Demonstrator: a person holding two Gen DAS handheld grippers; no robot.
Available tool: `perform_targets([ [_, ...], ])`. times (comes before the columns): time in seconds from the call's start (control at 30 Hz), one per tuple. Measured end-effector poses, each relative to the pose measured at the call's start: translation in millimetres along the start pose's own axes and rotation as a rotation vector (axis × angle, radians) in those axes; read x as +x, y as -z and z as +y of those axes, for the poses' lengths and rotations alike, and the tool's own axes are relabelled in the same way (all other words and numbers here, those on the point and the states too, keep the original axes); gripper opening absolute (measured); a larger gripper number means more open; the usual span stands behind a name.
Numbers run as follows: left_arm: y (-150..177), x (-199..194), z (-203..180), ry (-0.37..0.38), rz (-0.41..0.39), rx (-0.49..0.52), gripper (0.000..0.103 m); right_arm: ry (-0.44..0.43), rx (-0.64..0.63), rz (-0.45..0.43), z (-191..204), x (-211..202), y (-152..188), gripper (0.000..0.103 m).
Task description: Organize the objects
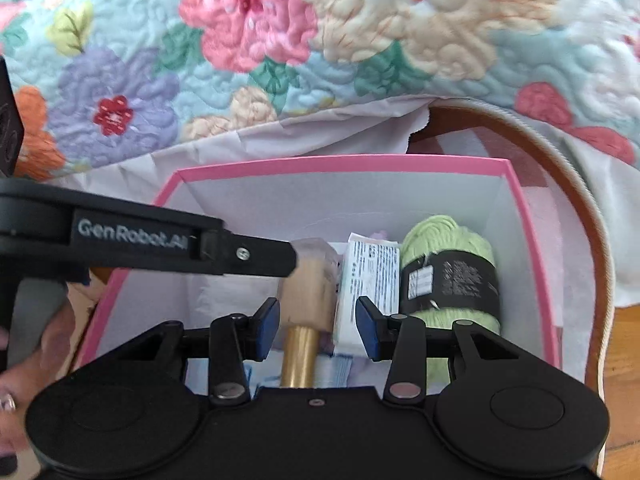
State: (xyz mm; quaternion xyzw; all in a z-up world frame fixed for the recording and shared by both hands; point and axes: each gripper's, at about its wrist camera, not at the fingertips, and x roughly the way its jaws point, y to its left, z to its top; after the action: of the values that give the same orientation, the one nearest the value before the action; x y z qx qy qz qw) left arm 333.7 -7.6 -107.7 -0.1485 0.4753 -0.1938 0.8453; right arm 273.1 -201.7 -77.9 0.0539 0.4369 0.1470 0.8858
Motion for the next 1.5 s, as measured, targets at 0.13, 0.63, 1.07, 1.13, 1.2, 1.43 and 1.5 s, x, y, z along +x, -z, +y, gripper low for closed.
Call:
perform_targets([
  [0.13, 1.0, -24.3, -20.6, -0.102, -0.004, 0.064, 0.033, 0.006, -0.013, -0.011, 3.6, -27.2, 3.2, 0.048],
  [0.63, 7.3, -155.2, -77.7, -0.148, -0.034, 0.079, 0.042, 0.034, -0.210, -0.120, 49.9, -181.2, -2.8, 0.061],
  [1.07, 57.9, -218.6, -107.8, -0.218, -0.012, 0.170, 0.053, 0.017, -0.150, -0.141, 57.5, -263.5, 20.0, 0.070],
  [1.13, 68.1, -223.2, -106.5, -0.218, -0.014, 0.158, 0.053, 0.029, -0.155, -0.134, 59.6, -267.2, 26.6, 0.071],
  [1.2, 79.8, -231.0, -101.4, -0.204, -0.029, 0.120, 0.053, 0.036, -0.161, -0.130, 61.0, -268.3, 33.8, 0.073],
  [1.43, 122.5, -241.5, -80.1, -0.239, -0.013, 0.095, 0.053, 0.055, -0.145, -0.088, 59.2, -258.5, 58.8, 0.076],
  [1.5, 131.1, -240.5, -74.0, -0.269, -0.014, 0.096, 0.053, 0.062, -0.137, -0.074, 58.1, -253.2, 64.9, 0.076],
])
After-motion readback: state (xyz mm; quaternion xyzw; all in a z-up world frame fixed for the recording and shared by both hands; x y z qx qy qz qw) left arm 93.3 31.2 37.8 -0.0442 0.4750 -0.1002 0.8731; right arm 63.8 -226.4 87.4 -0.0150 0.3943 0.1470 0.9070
